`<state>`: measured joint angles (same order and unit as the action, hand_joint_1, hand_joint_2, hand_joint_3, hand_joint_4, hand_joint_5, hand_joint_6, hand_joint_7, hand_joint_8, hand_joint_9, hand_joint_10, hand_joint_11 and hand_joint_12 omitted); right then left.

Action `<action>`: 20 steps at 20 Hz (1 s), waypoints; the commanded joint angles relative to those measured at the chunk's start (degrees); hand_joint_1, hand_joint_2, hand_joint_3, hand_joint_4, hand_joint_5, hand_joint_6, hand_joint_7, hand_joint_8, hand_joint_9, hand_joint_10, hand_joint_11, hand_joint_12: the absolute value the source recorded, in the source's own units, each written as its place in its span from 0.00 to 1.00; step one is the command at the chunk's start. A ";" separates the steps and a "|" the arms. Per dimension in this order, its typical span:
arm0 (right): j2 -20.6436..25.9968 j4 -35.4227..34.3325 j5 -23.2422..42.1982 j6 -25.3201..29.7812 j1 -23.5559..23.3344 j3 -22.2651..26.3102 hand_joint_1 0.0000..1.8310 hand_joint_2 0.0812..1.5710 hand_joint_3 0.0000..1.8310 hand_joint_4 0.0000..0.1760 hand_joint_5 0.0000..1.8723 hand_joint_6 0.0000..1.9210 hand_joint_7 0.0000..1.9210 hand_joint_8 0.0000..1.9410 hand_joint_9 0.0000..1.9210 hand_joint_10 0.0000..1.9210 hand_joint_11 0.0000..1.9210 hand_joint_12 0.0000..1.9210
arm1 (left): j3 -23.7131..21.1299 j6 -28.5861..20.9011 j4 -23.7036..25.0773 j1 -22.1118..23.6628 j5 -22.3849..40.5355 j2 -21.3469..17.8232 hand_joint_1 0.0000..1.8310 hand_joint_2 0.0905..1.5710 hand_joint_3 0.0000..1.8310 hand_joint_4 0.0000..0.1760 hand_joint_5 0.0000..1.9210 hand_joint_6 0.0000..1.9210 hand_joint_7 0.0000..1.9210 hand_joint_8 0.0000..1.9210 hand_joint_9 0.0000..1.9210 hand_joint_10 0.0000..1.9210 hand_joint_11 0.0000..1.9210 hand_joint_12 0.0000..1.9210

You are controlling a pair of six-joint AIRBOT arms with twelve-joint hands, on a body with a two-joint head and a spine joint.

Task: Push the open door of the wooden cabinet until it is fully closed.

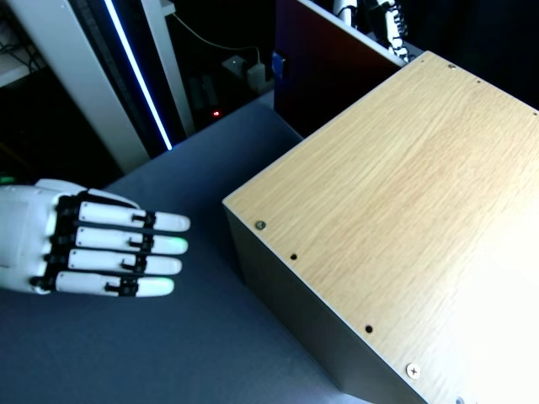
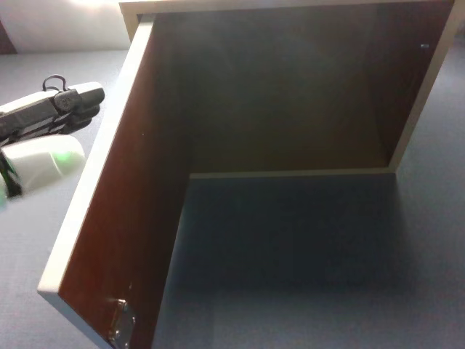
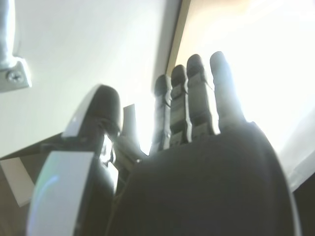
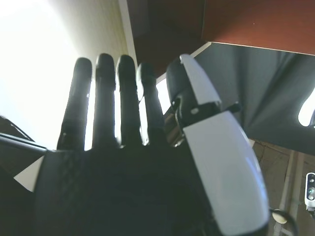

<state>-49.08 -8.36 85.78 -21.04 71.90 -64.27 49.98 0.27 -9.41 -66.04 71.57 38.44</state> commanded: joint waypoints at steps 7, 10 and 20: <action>-0.10 -1.61 6.72 0.44 -0.18 -0.30 0.20 0.86 0.00 0.00 0.18 0.00 0.14 0.00 0.11 0.00 0.00 0.25 | -0.41 -0.27 2.43 0.87 6.41 -0.04 0.00 0.86 0.00 0.10 0.11 0.00 0.13 0.00 0.14 0.00 0.12 0.05; -0.10 -1.61 6.72 0.44 -0.18 -0.30 0.21 0.86 0.00 0.00 0.19 0.00 0.14 0.00 0.11 0.00 0.00 0.27 | -0.43 -0.27 4.42 1.43 6.28 -0.02 0.00 0.86 0.00 0.22 0.11 0.00 0.13 0.00 0.13 0.00 0.12 0.05; -0.18 -1.61 6.72 0.44 -0.18 -0.24 0.18 0.86 0.00 0.00 0.20 0.00 0.15 0.00 0.12 0.00 0.00 0.28 | -0.63 -0.27 8.85 4.40 5.07 1.74 0.00 0.89 0.01 0.06 0.10 0.00 0.12 0.00 0.11 0.00 0.09 0.02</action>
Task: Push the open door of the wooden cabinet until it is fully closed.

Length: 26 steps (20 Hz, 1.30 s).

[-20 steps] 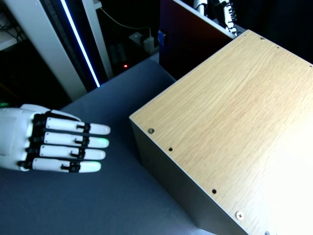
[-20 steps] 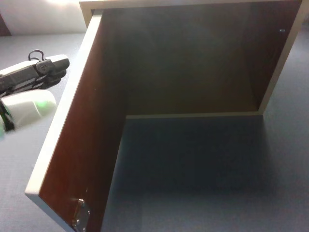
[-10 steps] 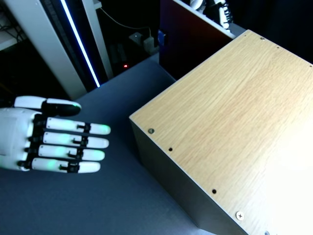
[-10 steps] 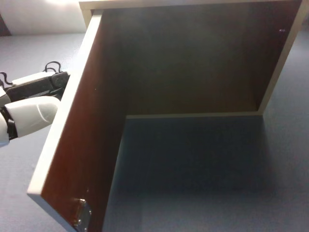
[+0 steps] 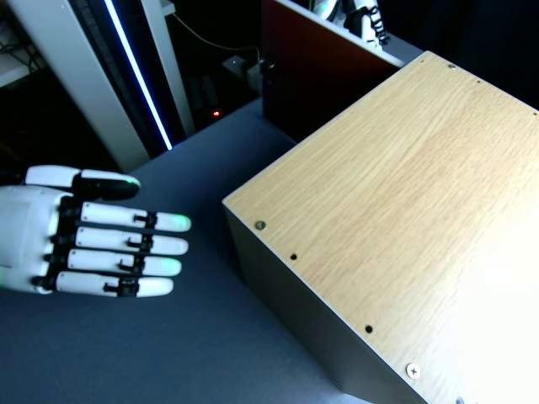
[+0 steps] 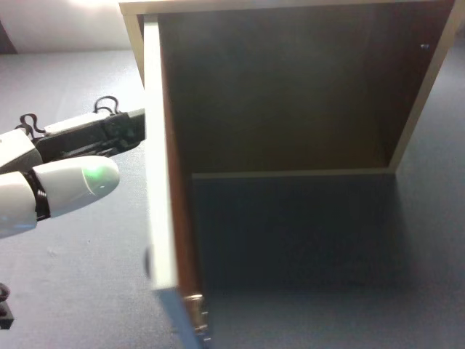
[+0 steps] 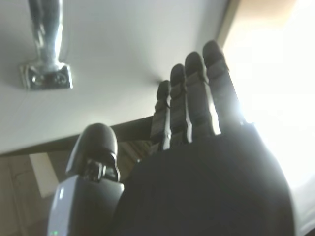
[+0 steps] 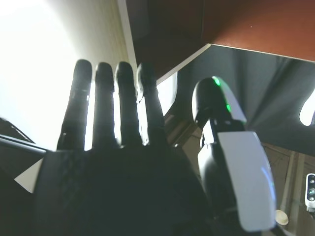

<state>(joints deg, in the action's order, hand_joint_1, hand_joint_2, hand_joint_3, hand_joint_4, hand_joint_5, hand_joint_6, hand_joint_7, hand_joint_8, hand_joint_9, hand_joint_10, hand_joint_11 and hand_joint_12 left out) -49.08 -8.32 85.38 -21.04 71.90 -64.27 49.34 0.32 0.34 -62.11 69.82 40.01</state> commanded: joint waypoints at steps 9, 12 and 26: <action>-0.21 -1.66 7.12 0.44 -0.18 -0.29 0.16 0.86 0.00 0.00 0.19 0.00 0.15 0.00 0.12 0.00 0.00 0.26 | 2.75 -0.32 5.56 8.25 0.17 4.69 0.00 0.89 0.00 0.08 0.07 0.00 0.11 0.00 0.10 0.00 0.08 0.01; -0.21 -1.66 7.13 0.44 -0.17 -0.37 0.17 0.86 0.00 0.00 0.20 0.00 0.15 0.00 0.12 0.00 0.00 0.26 | 3.91 -0.32 6.80 10.29 -1.97 6.89 0.00 0.91 0.01 0.00 0.07 0.00 0.10 0.00 0.09 0.00 0.07 0.01; -0.34 -1.65 7.14 0.44 -0.16 -0.61 0.17 0.87 0.00 0.00 0.20 0.00 0.16 0.00 0.13 0.00 0.00 0.30 | 8.22 -0.32 11.90 18.57 -8.58 14.20 0.00 0.93 0.00 0.00 0.15 0.01 0.14 0.00 0.11 0.00 0.09 0.00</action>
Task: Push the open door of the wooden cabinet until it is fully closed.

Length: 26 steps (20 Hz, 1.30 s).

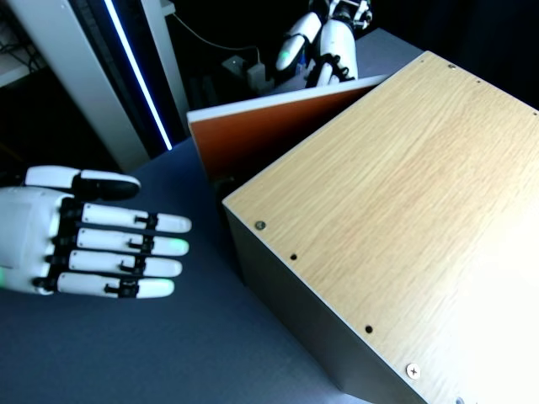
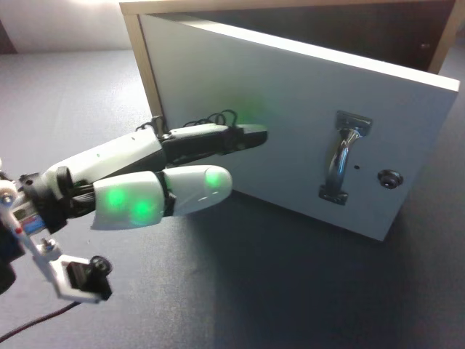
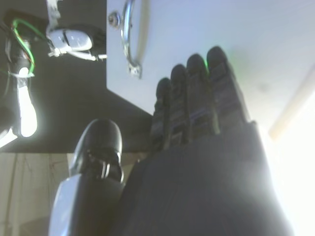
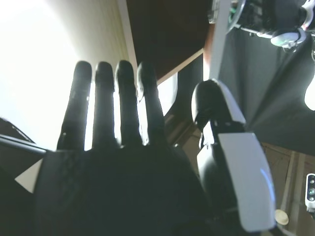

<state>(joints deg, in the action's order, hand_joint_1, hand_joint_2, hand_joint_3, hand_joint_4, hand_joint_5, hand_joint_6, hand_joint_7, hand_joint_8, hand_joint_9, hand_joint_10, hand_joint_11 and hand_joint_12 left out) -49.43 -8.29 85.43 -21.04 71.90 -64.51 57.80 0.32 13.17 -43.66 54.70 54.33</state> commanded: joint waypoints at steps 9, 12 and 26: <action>-0.15 -1.67 7.11 0.44 -0.15 -0.36 0.14 0.85 0.00 0.00 0.20 0.00 0.17 0.00 0.13 0.00 0.00 0.29 | 1.87 -0.32 1.48 5.60 3.52 3.51 0.00 0.95 0.00 0.00 0.16 0.00 0.15 0.00 0.13 0.00 0.14 0.02; -0.18 -1.67 7.10 0.69 -0.15 -0.35 0.10 0.85 0.00 0.00 0.20 0.00 0.18 0.00 0.13 0.00 0.00 0.27 | 2.94 -0.32 1.21 7.37 2.87 5.16 0.00 0.95 0.00 0.00 0.16 0.00 0.15 0.00 0.13 0.00 0.13 0.01; -0.27 -1.46 7.14 0.98 -0.15 -0.40 0.17 0.88 0.00 0.00 0.20 0.00 0.19 0.00 0.16 0.00 0.00 0.34 | 6.11 -0.32 -6.29 11.19 4.57 7.86 0.00 0.93 0.00 0.00 0.13 0.00 0.12 0.00 0.11 0.01 0.09 0.01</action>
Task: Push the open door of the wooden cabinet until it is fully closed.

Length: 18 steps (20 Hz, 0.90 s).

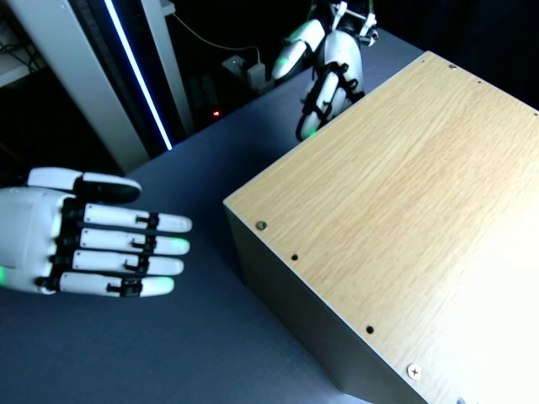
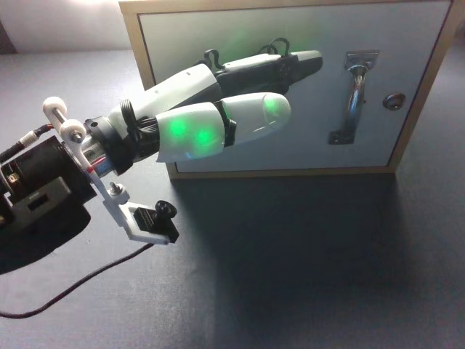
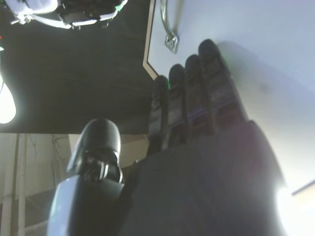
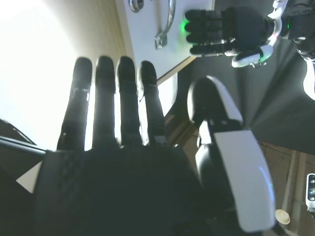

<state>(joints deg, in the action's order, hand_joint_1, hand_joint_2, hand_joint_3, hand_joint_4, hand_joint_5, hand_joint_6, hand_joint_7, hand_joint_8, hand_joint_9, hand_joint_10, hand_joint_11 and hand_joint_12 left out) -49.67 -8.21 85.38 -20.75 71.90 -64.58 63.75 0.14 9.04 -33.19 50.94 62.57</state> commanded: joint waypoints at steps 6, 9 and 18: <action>0.65 -1.90 9.91 0.91 -0.15 0.16 0.21 0.88 0.00 0.00 0.20 0.00 0.17 0.00 0.14 0.00 0.00 0.31 | -5.32 -0.14 -3.50 -7.35 16.75 -7.84 0.00 0.91 0.00 0.00 0.14 0.00 0.15 0.00 0.15 0.00 0.07 0.21; 0.81 -3.29 13.36 0.89 -0.15 0.63 0.28 0.85 0.00 0.00 0.20 0.00 0.17 0.01 0.13 0.00 0.00 0.24 | -6.98 -0.14 -6.61 -11.07 21.16 -12.11 0.00 0.92 0.00 0.00 0.11 0.00 0.10 0.00 0.11 0.00 0.00 0.38; 0.82 -2.81 15.66 -0.33 -5.16 0.49 0.42 0.92 0.00 0.00 0.14 0.00 0.14 0.00 0.14 0.01 0.03 0.25 | -11.26 -0.14 -20.15 -21.99 39.83 -17.97 0.18 0.85 0.00 0.00 0.14 0.00 0.14 0.00 0.11 0.00 0.04 0.08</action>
<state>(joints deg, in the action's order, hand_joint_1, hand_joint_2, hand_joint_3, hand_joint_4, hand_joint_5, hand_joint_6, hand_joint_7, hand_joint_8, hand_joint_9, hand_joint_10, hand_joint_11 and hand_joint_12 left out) -49.12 -9.74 93.91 -21.26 67.16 -63.86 52.66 0.32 -11.00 -55.59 83.26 44.82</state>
